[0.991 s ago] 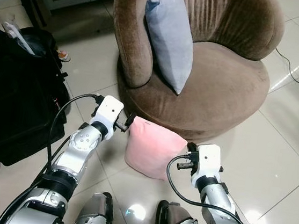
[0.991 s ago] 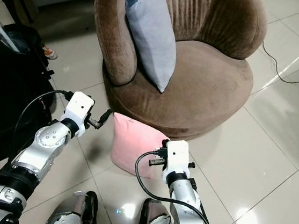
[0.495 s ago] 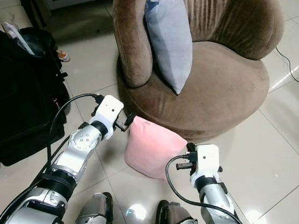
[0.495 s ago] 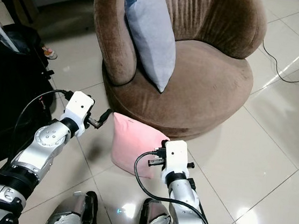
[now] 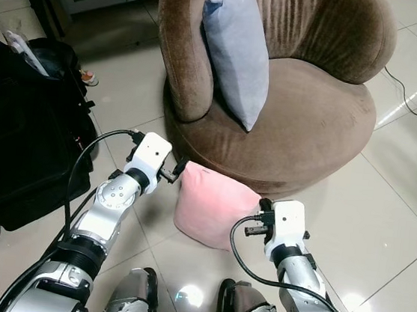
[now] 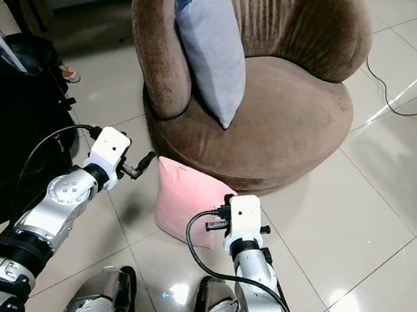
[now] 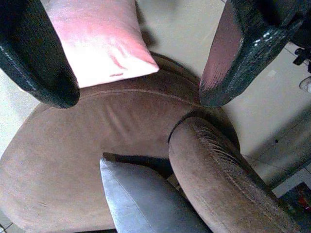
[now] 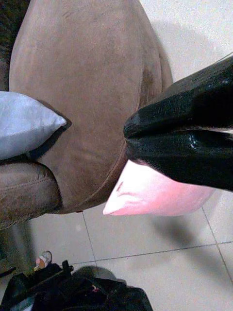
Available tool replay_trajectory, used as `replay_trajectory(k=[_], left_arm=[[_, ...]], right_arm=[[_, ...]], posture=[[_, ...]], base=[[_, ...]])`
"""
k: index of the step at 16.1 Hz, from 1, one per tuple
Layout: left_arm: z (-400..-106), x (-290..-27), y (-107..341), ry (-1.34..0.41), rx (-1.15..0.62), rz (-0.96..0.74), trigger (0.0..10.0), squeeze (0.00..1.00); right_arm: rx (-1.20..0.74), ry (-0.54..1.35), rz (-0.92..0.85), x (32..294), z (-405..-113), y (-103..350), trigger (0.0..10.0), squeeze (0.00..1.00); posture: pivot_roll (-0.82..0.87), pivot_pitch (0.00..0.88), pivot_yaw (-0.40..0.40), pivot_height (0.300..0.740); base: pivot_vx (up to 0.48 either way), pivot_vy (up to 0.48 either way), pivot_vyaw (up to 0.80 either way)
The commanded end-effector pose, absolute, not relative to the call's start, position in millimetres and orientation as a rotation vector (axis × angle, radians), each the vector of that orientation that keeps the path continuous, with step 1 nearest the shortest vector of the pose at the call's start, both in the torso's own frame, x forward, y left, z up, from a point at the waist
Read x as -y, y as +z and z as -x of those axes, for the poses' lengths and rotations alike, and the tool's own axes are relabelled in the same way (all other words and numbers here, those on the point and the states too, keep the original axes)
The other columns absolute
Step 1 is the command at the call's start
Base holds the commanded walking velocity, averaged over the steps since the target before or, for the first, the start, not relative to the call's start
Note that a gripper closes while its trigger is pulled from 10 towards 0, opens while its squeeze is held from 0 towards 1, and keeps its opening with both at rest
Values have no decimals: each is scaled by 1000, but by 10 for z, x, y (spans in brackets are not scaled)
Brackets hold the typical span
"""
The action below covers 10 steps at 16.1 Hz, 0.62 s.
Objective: Move the pillow to the sofa from floor
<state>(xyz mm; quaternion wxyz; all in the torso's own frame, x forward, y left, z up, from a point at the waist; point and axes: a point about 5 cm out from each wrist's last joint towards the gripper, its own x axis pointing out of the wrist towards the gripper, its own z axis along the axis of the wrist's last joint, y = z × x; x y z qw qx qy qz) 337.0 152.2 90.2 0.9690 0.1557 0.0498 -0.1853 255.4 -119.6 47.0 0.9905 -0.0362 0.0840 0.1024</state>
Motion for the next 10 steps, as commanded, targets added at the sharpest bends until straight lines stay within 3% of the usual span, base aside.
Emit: replay_trajectory(k=[1,4,8,10], left_arm=[[-3368,-1509,898,-389,-96,-317,10000,0],[-3366,-1509,898,-390,-96,-319,10000,0],[-3356,-1511,883,-387,-102,-329,10000,0],[-3353,-1509,880,-388,-101,-329,10000,0]], right_arm=[[-182,201,75,1209,-2527,432,10000,0],[-177,206,73,1192,-2524,437,10000,0],[-187,208,61,1183,-2518,429,10000,0],[-195,202,48,1184,-2514,422,10000,0]], posture=[[-148,249,1,682],[-148,253,3,682],[-146,260,2,682],[-147,261,1,682]], base=[[0,0,0],[456,0,0],[0,0,0],[0,0,-706]])
